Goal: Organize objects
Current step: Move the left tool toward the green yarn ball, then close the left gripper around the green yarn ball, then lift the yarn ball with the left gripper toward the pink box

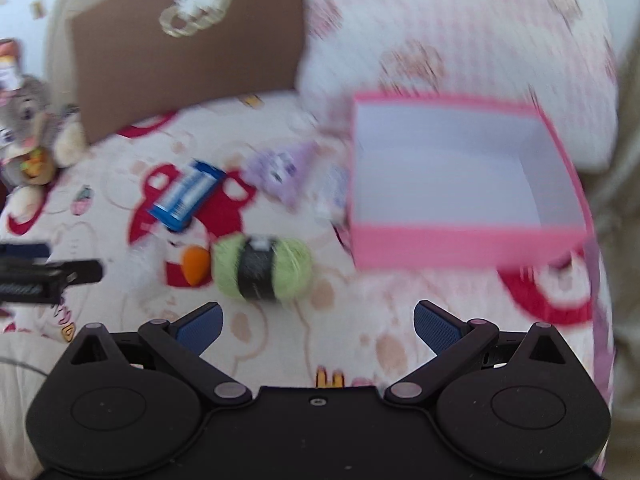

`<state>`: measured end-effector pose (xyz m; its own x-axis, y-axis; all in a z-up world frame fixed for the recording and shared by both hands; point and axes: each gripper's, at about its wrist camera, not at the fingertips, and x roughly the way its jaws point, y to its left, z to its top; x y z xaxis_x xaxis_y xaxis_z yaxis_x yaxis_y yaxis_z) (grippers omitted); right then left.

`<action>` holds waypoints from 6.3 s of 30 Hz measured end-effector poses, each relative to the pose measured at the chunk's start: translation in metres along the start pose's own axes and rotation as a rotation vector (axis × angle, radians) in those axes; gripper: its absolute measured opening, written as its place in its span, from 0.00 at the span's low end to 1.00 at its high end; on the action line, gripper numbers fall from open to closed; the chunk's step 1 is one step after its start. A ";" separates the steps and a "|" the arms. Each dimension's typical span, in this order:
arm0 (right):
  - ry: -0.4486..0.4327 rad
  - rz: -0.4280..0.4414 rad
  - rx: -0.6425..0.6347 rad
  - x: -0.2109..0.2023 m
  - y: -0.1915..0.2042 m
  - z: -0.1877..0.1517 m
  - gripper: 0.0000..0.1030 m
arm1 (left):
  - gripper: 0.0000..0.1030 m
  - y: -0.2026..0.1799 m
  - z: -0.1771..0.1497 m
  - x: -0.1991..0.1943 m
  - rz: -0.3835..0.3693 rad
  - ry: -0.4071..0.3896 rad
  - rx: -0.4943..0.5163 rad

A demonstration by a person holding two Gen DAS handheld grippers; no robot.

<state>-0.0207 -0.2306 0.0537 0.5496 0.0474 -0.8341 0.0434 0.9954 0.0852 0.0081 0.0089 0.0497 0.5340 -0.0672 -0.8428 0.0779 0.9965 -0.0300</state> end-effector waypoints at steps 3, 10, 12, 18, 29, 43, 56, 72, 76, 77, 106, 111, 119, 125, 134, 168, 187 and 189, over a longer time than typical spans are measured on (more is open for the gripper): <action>-0.046 0.036 -0.102 -0.010 0.010 0.008 1.00 | 1.00 -0.002 0.009 -0.001 -0.057 -0.007 0.014; -0.160 0.106 -0.247 -0.008 0.026 0.006 1.00 | 1.00 -0.012 0.030 0.007 -0.157 0.011 0.028; -0.226 0.088 -0.286 -0.009 0.029 0.003 1.00 | 1.00 -0.021 0.037 0.008 -0.140 -0.004 0.071; -0.233 0.175 -0.336 0.003 0.035 0.000 1.00 | 1.00 -0.034 0.051 0.015 -0.188 0.009 0.100; -0.170 0.195 -0.326 0.037 0.055 -0.001 0.99 | 0.91 -0.028 0.031 0.062 -0.273 0.067 0.018; -0.162 0.139 -0.402 0.083 0.070 -0.019 0.99 | 0.82 -0.014 0.012 0.111 -0.385 0.096 -0.073; -0.130 0.068 -0.346 0.120 0.070 -0.022 0.99 | 0.69 -0.015 0.001 0.130 -0.449 0.002 -0.053; -0.088 0.086 -0.281 0.166 0.057 -0.032 0.99 | 0.49 -0.012 -0.014 0.170 -0.502 0.021 -0.157; -0.080 0.079 -0.255 0.173 0.053 -0.030 0.98 | 0.47 -0.010 -0.017 0.178 -0.509 0.041 -0.203; -0.072 0.088 -0.222 0.176 0.049 -0.029 0.97 | 0.45 -0.012 -0.018 0.176 -0.488 0.032 -0.189; -0.100 0.097 -0.267 0.157 0.058 -0.033 0.74 | 0.40 -0.012 -0.014 0.144 -0.564 0.043 -0.168; -0.131 0.107 -0.263 0.140 0.058 -0.036 0.74 | 0.40 -0.012 -0.006 0.119 -0.617 0.057 -0.163; -0.164 0.083 -0.292 0.115 0.063 -0.041 0.74 | 0.44 -0.026 -0.004 0.093 -0.592 0.075 -0.105; -0.154 0.078 -0.301 0.102 0.057 -0.041 0.74 | 0.44 -0.042 -0.010 0.074 -0.574 0.077 -0.092; -0.151 0.102 -0.263 0.075 0.034 -0.053 0.74 | 0.44 -0.077 -0.005 0.054 -0.566 0.125 -0.013; -0.097 0.191 -0.140 0.082 -0.038 -0.057 0.73 | 0.44 -0.146 0.001 0.121 -0.519 0.258 0.015; 0.019 0.257 -0.197 0.129 -0.052 -0.085 0.91 | 0.55 -0.129 -0.029 0.170 -0.561 0.325 -0.008; 0.014 0.263 -0.208 0.128 -0.051 -0.085 0.87 | 0.52 -0.132 -0.029 0.165 -0.567 0.311 -0.002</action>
<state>-0.0239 -0.2682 -0.1035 0.5082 0.3046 -0.8056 -0.2703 0.9445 0.1866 0.0619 -0.1319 -0.1013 0.1418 -0.5662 -0.8120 0.2751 0.8105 -0.5171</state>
